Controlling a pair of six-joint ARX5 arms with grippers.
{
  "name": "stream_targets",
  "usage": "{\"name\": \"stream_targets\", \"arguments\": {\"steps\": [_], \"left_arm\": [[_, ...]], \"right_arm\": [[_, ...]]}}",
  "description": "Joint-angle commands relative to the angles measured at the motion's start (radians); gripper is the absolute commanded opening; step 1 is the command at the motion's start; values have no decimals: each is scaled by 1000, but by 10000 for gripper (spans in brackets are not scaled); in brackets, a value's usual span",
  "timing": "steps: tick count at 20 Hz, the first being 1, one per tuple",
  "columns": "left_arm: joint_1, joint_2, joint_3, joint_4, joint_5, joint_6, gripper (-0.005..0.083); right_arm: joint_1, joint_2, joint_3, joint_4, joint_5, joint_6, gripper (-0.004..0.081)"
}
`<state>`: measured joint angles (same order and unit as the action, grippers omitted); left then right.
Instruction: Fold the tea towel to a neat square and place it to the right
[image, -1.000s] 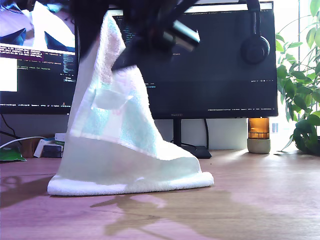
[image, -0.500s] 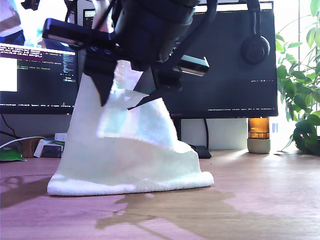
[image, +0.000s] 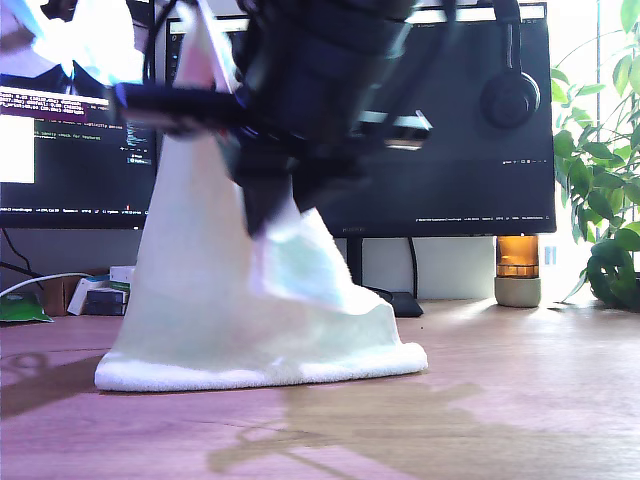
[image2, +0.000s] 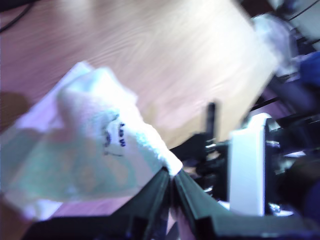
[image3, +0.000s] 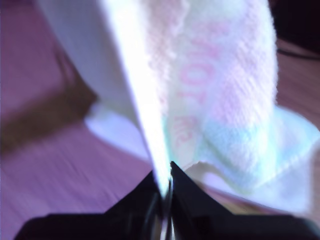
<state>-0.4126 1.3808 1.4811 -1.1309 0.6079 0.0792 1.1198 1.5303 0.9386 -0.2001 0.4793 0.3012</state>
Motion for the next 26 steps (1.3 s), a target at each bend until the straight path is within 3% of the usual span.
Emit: {"name": "stream_targets", "arguments": {"steps": [1,6,9,11,16,18,20,23,26], "left_arm": [[-2,-9,-6,-9,-39,29,-20],[-3,-9,-6,-118,-114,74,-20],[-31,-9,-6,-215,-118,113,-20],[-55,-24,-8,-229,-119,112,-20],[-116,-48,-8,-230,-119,105,-20],[-126,-48,-8,-227,-142,115,-20],[-127,-48,-8,-184,-224,134,-20],[-120,-44,-8,-76,-352,134,-20],[-92,-29,-8,125,-380,159,-20]], "right_arm": [[-11,-39,15,-131,0,-63,-11],[-38,-88,175,-508,-14,-289,-11],[-41,-88,308,-735,-102,-359,-11],[-41,-88,388,-866,-113,-395,-11],[-61,-88,512,-1077,-111,-492,-11],[-79,-88,519,-1084,-109,-522,-11],[-127,-87,519,-1028,-103,-574,-11],[-225,-80,519,-862,-104,-679,-11],[-339,-50,519,-657,-153,-775,-11]]}}
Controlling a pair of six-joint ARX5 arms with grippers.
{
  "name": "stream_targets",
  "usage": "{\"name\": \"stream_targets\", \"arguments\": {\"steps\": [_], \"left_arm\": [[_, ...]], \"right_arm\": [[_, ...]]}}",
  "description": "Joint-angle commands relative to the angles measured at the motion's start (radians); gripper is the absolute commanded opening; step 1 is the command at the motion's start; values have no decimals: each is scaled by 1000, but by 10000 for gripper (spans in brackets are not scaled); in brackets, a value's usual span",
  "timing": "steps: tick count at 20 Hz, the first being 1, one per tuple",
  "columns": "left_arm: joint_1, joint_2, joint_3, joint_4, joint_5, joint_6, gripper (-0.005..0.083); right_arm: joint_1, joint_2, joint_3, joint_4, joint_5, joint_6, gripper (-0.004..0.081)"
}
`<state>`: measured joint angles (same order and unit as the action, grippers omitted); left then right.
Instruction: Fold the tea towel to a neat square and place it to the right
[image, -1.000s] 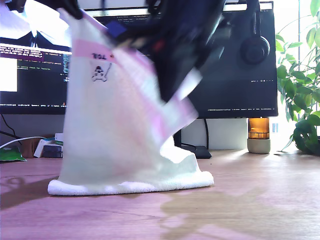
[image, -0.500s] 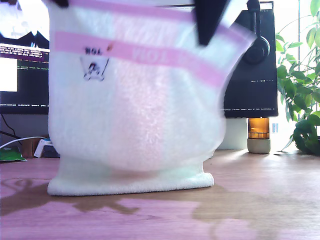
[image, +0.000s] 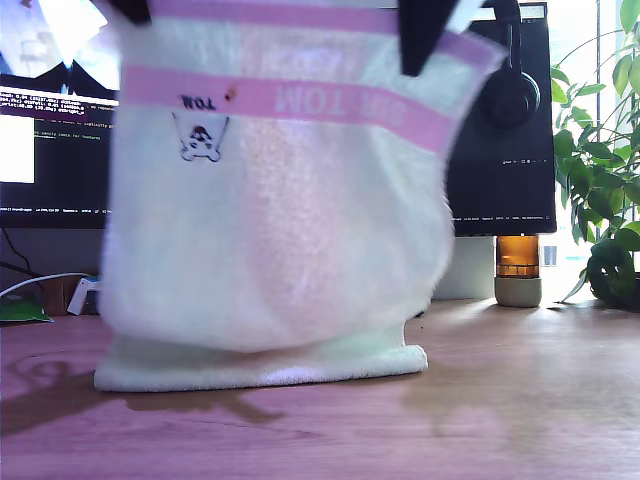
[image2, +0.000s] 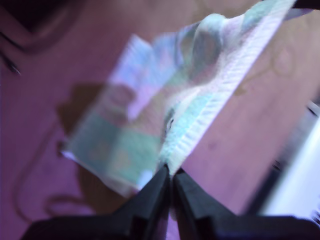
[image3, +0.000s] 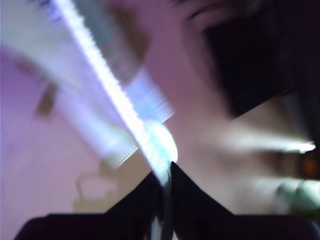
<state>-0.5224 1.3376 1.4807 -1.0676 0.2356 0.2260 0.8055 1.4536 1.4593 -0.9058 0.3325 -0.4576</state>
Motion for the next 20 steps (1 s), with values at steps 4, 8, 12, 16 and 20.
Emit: {"name": "stream_targets", "arguments": {"steps": [4,8,12,16,20], "left_arm": [[61,90,-8,330,-10,84,-20],[115,185,-7,612,-89,144,-20],[151,201,-6,874,-178,259,-20],[195,201,40,964,-192,350,-20],[202,201,132,937,-175,349,-20]], "right_arm": [[-116,113,-1,325,-64,-86,-11],[-146,225,66,550,-33,-128,-11],[-174,307,254,709,38,-212,-11],[-200,371,472,695,34,-274,-11],[-217,373,539,669,6,-275,-11]]}}
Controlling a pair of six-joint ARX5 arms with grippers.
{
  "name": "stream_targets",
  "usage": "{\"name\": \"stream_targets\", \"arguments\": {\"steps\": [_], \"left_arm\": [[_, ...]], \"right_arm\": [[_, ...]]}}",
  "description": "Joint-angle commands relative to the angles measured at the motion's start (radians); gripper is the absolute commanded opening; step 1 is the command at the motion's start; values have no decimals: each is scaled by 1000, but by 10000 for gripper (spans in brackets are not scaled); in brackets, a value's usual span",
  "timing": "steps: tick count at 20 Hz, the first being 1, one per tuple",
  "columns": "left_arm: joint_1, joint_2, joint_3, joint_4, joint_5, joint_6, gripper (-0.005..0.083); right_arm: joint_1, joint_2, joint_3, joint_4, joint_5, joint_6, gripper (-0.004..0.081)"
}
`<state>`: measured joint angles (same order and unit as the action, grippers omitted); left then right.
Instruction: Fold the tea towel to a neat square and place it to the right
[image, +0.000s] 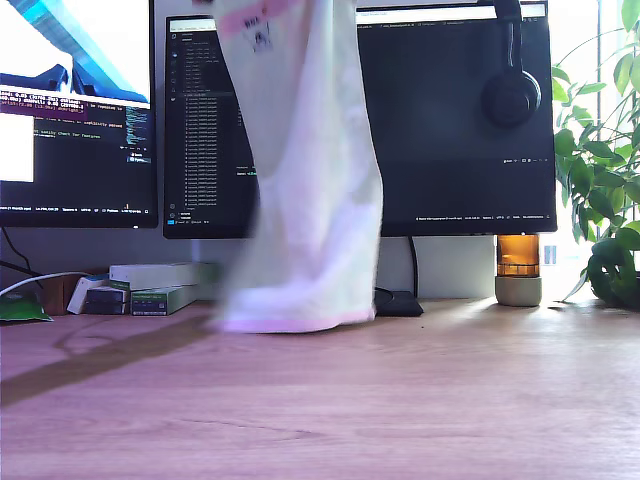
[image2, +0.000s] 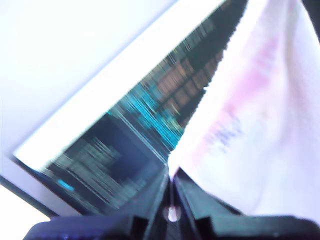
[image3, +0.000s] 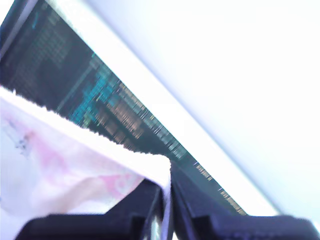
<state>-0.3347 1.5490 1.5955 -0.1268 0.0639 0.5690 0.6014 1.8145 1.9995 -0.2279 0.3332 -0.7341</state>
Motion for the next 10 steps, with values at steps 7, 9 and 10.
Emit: {"name": "stream_targets", "arguments": {"steps": [7,9,10], "left_arm": [[-2,-11,114,-360,69,-5,-20],[-2,-11,114,-424,113,3,-20],[1,-11,114,-388,111,16,-20]], "right_arm": [[-13,11,3,-274,-10,5,-11],[-15,11,4,-314,-13,3,-11],[-16,11,4,-288,-13,-15,-11]]}}
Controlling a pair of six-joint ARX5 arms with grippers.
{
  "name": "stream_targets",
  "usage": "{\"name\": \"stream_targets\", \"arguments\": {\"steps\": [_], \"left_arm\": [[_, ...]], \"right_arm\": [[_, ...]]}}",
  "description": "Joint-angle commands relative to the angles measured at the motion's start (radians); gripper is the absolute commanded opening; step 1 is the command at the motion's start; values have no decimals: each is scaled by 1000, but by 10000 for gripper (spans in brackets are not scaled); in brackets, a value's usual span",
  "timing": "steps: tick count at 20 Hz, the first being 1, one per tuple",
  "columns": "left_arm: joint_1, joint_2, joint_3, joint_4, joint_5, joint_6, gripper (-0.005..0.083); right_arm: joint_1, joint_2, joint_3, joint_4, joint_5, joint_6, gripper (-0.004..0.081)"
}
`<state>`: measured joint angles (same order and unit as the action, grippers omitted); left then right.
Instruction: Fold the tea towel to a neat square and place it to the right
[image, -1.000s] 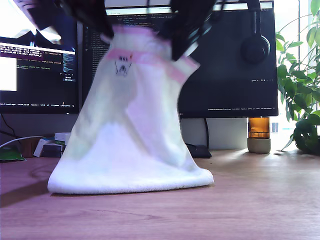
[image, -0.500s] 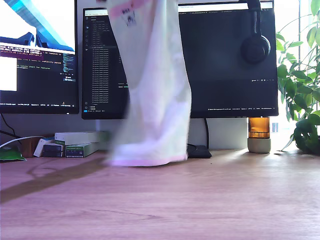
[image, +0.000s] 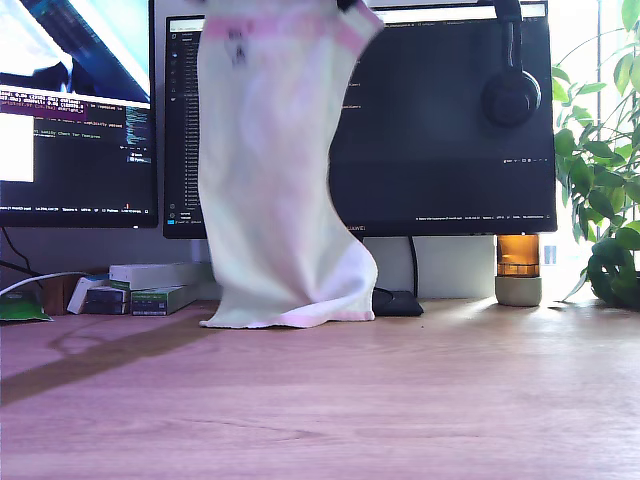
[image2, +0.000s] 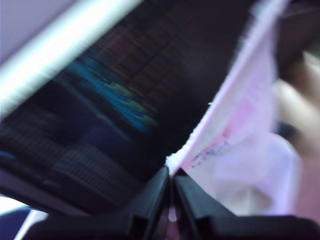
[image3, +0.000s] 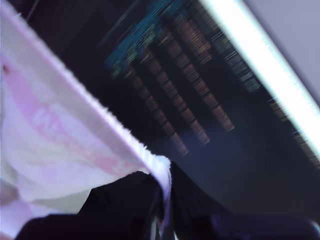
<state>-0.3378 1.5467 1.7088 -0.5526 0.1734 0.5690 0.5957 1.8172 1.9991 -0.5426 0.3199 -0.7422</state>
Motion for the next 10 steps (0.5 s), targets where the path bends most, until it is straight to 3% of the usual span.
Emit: {"name": "stream_targets", "arguments": {"steps": [1,10], "left_arm": [[12,-9,7,74,2,16,-20],[61,10,25,362,-7,32,-20]], "right_arm": [[-13,9,6,60,0,-20,-11],[-22,9,6,426,26,8,-11]]}}
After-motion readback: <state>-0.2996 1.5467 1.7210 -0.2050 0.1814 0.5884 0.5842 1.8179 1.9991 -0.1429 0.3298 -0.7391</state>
